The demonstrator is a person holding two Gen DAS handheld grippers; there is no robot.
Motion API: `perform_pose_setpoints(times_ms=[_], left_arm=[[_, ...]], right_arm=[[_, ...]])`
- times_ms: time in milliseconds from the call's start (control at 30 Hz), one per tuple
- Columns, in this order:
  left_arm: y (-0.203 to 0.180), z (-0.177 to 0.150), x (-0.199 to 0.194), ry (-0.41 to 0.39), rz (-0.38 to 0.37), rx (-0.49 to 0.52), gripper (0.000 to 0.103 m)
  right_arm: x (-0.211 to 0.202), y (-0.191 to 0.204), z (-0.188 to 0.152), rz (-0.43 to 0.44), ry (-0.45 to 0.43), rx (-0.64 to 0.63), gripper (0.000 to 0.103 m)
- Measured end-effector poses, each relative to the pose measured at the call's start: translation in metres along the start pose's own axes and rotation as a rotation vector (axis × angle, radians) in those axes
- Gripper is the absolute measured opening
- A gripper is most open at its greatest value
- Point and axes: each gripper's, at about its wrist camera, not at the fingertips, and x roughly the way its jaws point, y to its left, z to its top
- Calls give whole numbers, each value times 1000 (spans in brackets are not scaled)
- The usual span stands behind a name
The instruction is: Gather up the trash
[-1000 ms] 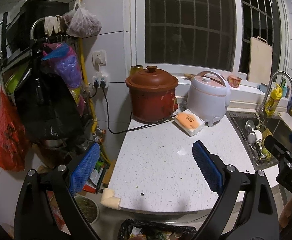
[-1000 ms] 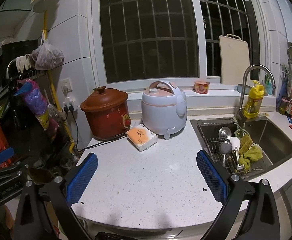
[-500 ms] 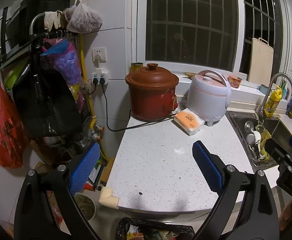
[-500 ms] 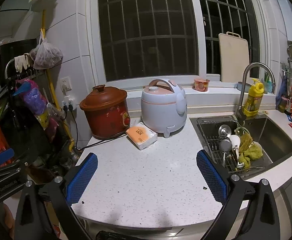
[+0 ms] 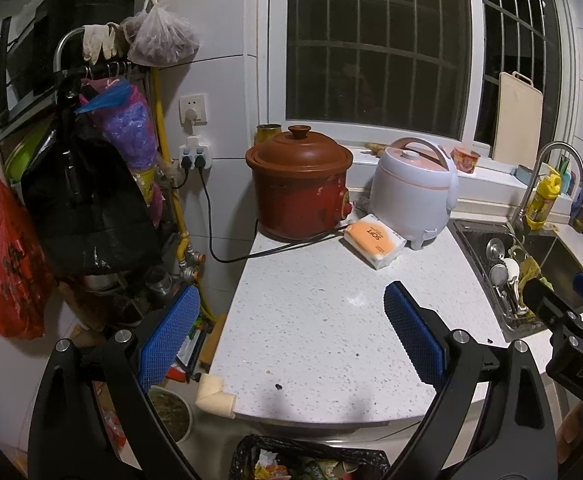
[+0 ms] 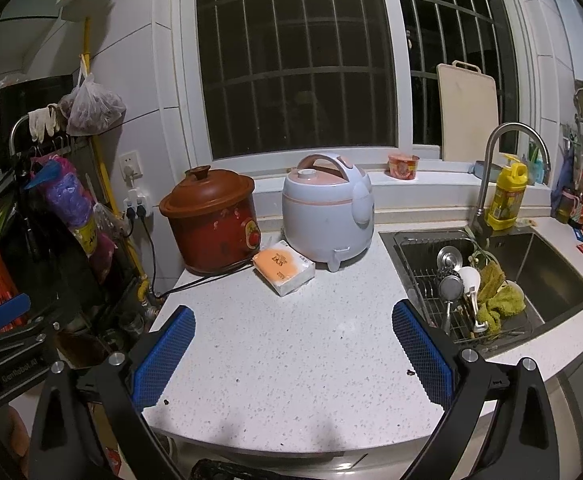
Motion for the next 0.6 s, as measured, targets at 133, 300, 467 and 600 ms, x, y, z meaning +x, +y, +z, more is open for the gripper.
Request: perform_pose_setpoints(times_ms=[133,300,467,600], left_arm=[[-1,0,0,1,-3,-1,91],[-4,-1,0,-2,-3,12,91],[-5,-1,0,2,-16,14,91],[-5,0,1,9,-19,11,91]], right_arm=[[0,1,-1,5,5,0,98],[0,1,-2,6,9,3,98],[0,-1,-2,5,11,7,98],[0,-1,-2,4,11,6,98]])
